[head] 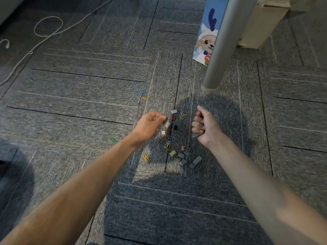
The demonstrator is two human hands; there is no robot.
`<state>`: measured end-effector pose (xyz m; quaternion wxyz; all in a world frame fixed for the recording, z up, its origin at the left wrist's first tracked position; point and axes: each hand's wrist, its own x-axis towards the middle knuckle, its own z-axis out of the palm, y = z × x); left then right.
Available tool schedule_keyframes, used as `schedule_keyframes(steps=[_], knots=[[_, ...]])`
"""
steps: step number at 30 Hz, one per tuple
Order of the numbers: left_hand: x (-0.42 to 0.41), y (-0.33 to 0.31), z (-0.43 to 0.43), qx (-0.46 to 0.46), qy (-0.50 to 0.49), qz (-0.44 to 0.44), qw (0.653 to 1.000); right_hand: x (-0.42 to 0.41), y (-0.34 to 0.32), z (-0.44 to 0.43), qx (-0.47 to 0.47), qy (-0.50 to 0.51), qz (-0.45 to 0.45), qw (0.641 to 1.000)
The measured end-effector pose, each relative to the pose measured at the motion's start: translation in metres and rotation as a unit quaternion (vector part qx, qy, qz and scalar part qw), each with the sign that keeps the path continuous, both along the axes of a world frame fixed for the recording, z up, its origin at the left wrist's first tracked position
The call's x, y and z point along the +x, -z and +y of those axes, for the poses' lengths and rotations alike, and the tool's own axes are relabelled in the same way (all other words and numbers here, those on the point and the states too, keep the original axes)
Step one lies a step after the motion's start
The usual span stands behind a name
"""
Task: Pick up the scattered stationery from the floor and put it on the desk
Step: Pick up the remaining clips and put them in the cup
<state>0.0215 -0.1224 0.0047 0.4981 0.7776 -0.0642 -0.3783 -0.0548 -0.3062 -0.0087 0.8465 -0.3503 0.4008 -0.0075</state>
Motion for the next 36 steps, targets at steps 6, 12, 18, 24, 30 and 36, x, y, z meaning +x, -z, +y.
schedule_keyframes(steps=[6,12,18,24,30,36], knots=[[-0.004,-0.017,-0.026,-0.032,0.134,-0.012,0.990,0.002,-0.030,-0.009,0.201,0.172,-0.148,0.953],[-0.024,-0.022,-0.039,-0.074,0.164,-0.005,0.984,0.010,-0.032,-0.007,0.112,0.166,-0.118,0.973],[-0.028,-0.027,-0.039,-0.095,0.119,-0.014,0.988,0.015,-0.036,0.004,0.067,0.124,-0.106,0.984],[-0.027,-0.029,-0.037,-0.092,0.096,-0.051,0.990,0.017,-0.032,0.011,0.092,0.133,-0.101,0.982],[-0.030,-0.030,-0.037,-0.080,0.111,-0.065,0.988,0.010,-0.024,0.010,0.143,0.198,-0.077,0.967],[-0.030,-0.030,-0.041,-0.079,0.116,-0.063,0.988,0.004,-0.016,0.011,0.106,0.186,-0.033,0.976]])
